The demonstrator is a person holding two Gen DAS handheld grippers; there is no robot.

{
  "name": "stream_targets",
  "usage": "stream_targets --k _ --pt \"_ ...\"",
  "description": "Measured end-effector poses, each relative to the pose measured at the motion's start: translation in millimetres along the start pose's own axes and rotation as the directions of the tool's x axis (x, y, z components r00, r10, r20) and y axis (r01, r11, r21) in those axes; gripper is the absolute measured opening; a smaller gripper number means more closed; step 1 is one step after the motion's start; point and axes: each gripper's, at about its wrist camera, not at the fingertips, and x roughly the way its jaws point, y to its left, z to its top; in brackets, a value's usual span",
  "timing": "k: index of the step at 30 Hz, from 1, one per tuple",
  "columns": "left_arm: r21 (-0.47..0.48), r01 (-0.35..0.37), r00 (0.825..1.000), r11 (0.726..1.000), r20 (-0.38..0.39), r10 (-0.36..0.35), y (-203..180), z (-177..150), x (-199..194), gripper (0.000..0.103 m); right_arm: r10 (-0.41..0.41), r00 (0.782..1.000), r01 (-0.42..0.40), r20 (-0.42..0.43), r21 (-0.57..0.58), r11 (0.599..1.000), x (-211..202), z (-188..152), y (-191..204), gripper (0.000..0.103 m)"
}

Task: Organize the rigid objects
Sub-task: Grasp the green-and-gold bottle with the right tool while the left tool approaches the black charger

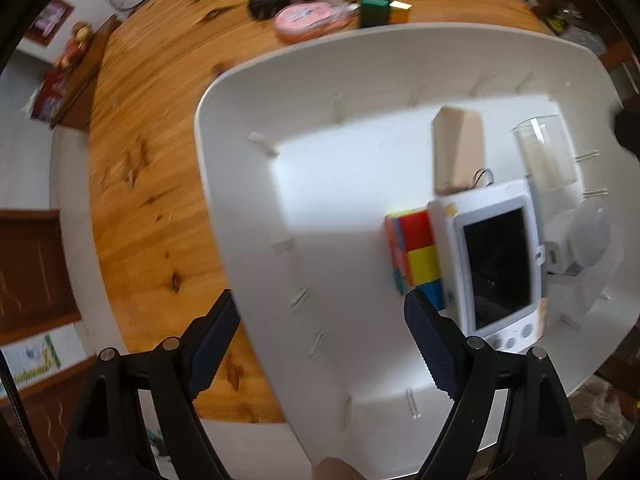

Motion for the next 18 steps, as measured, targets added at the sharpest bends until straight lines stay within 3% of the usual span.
stream_targets --k 9,18 --pt "-0.009 0.129 0.992 0.992 -0.012 -0.129 19.3 35.6 -4.1 0.087 -0.008 0.999 0.007 0.042 0.042 0.999 10.4 64.3 5.6 0.073" --pt "0.022 0.111 0.982 0.994 0.148 -0.113 58.7 89.7 -51.0 0.087 0.031 1.0 -0.03 -0.006 0.116 0.993 54.2 123.3 7.8 0.073"
